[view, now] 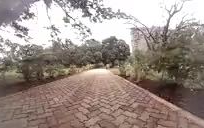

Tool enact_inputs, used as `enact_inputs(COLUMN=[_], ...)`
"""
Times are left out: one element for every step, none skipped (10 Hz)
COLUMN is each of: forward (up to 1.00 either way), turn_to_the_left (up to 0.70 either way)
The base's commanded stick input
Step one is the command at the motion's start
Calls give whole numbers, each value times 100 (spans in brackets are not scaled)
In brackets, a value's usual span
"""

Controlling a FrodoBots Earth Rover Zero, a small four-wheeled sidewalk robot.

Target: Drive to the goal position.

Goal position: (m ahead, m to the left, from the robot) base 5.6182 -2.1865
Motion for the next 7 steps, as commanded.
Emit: enact_inputs(forward=[70, 70, 70, 70, 70, 70, 70], turn_to_the_left=[0, 0, 0, 0, 0, 0, 0])
